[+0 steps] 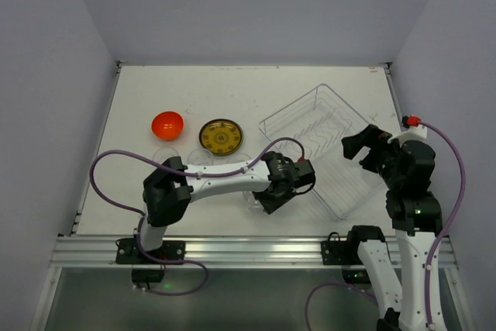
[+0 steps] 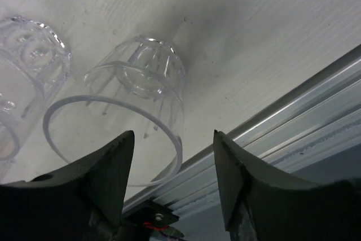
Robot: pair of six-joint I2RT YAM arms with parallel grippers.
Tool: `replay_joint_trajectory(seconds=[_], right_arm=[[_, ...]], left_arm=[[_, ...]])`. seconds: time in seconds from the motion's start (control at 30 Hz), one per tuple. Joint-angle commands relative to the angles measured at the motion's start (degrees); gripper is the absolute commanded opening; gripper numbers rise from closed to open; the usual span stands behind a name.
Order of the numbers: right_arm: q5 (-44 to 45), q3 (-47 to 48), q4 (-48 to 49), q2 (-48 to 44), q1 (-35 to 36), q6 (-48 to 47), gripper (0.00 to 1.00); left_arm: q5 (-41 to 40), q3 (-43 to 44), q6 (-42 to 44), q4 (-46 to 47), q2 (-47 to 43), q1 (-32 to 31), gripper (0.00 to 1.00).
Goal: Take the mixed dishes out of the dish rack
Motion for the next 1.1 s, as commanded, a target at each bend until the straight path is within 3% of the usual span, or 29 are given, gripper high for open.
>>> replay_joint_trajectory(seconds=[0.0, 0.07, 0.1, 0.13, 0.3, 0.47, 0.5, 0.6, 0.7, 0.8, 1.07], right_arm=[[2.21, 0.35, -0.33, 1.30, 0.17, -0.75, 0.99], [3.09, 0.26, -0.33, 2.00, 0.17, -0.66, 0.99], [3.18, 0.18, -0.42, 2.35, 0.17, -0.49, 0.99], [3.53, 0.09, -0.33, 3.23, 0.17, -0.31, 0.99], [8.35, 0.53, 0.54, 7.45, 0.09, 0.39, 0.99], [17.94, 2.02, 2.39, 14.63, 0.08, 5.14, 0.99], [19.08, 3.07, 2.74, 16.23, 0.00, 5.31, 0.99], [23.65, 6.14, 2.74, 24.48, -0.09, 5.75, 0.99], [22.35, 9.40, 2.74, 32.48, -0.70, 6.37, 0.99], [25.15, 12.47, 2.31, 39.15, -0.88, 6.63, 0.99], [30.07, 17.49, -0.07, 48.49, -0.88, 7.16, 0.99]], left_arm=[[-1.72, 4.05, 0.88, -2.83, -1.56, -0.25, 0.66], [-1.99, 5.28, 0.87, -1.87, -3.93, -0.34, 0.78], [-1.64, 5.72, 1.05, -1.17, -4.90, -0.43, 0.98], [-1.55, 6.25, 1.22, -0.12, -6.91, -0.43, 1.00], [-4.70, 7.75, 1.40, 4.54, -13.77, -0.61, 1.00], [-21.29, -1.46, -2.55, 13.42, -26.86, 1.23, 1.00], [-21.76, -3.31, -3.08, 15.34, -28.62, 2.46, 1.00], [-22.91, -9.20, -5.54, 16.67, -35.13, 15.16, 1.00], [-23.35, -16.14, -5.28, 20.10, -45.73, 24.49, 1.00], [-24.05, -21.33, -3.44, 21.16, -50.95, 29.78, 1.00], [-22.21, -33.03, 1.14, 23.97, -58.95, 31.21, 1.00]])
